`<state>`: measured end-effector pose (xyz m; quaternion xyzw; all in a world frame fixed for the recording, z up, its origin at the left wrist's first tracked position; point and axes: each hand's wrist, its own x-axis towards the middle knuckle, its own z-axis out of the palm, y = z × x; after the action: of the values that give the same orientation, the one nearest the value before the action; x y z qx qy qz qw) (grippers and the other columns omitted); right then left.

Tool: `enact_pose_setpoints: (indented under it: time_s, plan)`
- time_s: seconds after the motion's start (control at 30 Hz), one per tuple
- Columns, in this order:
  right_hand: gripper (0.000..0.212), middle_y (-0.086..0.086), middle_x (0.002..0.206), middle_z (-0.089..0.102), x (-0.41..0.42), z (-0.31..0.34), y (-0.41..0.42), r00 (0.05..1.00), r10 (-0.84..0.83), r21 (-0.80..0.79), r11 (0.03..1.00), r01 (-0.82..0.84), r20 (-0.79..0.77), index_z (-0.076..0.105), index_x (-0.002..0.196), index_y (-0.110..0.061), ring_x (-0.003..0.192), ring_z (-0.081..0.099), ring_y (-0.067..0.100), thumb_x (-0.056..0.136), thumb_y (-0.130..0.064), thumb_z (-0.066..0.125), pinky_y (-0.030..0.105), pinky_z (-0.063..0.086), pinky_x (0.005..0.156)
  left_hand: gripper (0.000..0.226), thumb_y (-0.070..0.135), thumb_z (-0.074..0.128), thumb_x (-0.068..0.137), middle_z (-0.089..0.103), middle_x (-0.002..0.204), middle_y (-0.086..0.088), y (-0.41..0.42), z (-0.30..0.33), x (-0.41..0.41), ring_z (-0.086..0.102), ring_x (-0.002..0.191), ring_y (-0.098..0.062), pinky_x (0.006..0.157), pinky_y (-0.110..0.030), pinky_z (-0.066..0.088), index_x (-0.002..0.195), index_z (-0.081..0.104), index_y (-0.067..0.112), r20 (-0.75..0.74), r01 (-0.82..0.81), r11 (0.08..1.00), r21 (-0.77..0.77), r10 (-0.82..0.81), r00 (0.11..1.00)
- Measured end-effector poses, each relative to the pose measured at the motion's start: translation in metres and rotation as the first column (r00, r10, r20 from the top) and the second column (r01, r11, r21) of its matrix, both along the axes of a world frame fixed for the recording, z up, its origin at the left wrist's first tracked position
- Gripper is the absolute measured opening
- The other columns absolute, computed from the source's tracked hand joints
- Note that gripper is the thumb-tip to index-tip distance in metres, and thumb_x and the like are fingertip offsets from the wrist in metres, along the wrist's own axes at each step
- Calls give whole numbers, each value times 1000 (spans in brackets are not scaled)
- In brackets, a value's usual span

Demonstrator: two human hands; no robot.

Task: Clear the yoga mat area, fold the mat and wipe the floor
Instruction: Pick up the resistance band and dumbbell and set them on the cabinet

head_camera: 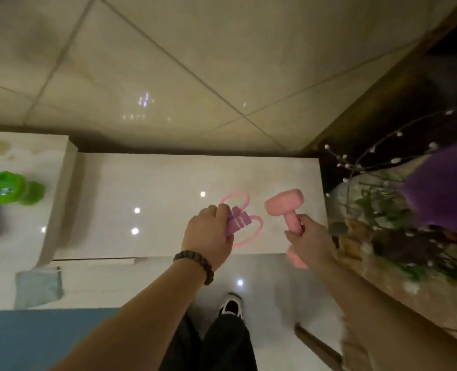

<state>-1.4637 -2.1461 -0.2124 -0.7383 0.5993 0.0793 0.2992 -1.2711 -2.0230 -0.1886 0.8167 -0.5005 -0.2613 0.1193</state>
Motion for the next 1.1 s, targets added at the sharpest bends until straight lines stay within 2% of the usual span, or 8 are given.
enact_pose_setpoints:
  time_s: [0.17,0.3,0.47,0.57,0.67,0.83,1.0,1.1]
  plan:
    - [14,1,88,65,3,-76,-53,987,73,-76,994,-85,-143,56,102,-22,78,59,22,91,-31,58,32,47,70,34,24,52,90,52,108,-1,-43,-69,10,50,95,-21,82,-29,38,123,45,18,78,223,974,-38,-220,972]
    - [11,-1,84,56,-3,-109,-81,975,-15,-136,991,-16,-222,52,96,-22,74,51,21,92,-32,52,27,37,60,38,24,49,92,49,115,-4,-86,-96,5,46,102,-24,89,-33,34,129,42,16,139,255,965,-62,-244,960]
    - [19,1,92,55,-15,-138,-102,961,-44,-129,992,9,-272,50,96,-22,80,51,21,91,-40,47,30,37,66,61,26,45,94,48,122,-13,-130,-121,-14,46,105,-31,92,-42,36,147,23,6,284,285,953,-99,-247,926]
    - [16,3,88,56,-20,-148,-105,960,-67,-139,990,30,-273,46,94,-21,76,50,22,91,-36,51,30,36,64,76,30,46,92,38,137,-11,-134,-144,-19,37,123,-31,106,-45,30,152,4,9,223,341,939,42,-342,913]
    - [17,4,86,53,-23,-150,-107,969,-69,-128,991,39,-239,46,93,-19,77,51,25,90,-34,55,30,35,64,87,50,49,89,34,143,-8,-116,-159,-25,31,133,-29,111,-44,27,152,2,11,115,417,904,90,-426,898]
    - [37,7,99,64,-35,-146,-109,988,-95,-99,992,83,-122,54,111,-19,88,59,31,84,-42,61,41,51,77,84,69,34,84,27,155,-9,-74,-170,-27,17,145,-30,117,-52,15,150,21,19,77,335,932,-136,-327,942]
    - [73,2,110,56,-51,-143,-87,989,-102,-37,994,99,-111,42,121,-35,90,58,26,61,-72,60,42,54,76,102,83,29,74,-20,158,-11,-53,-188,-20,-23,144,-31,119,-51,0,145,-27,34,36,225,969,105,-230,973]
    - [83,5,121,47,-54,-146,-80,985,-121,-88,990,111,-121,39,129,-32,98,54,27,59,-63,72,39,51,79,107,88,16,65,-32,152,-16,-46,-201,-27,-31,137,-36,119,-52,2,141,-35,34,51,310,940,146,-320,946]
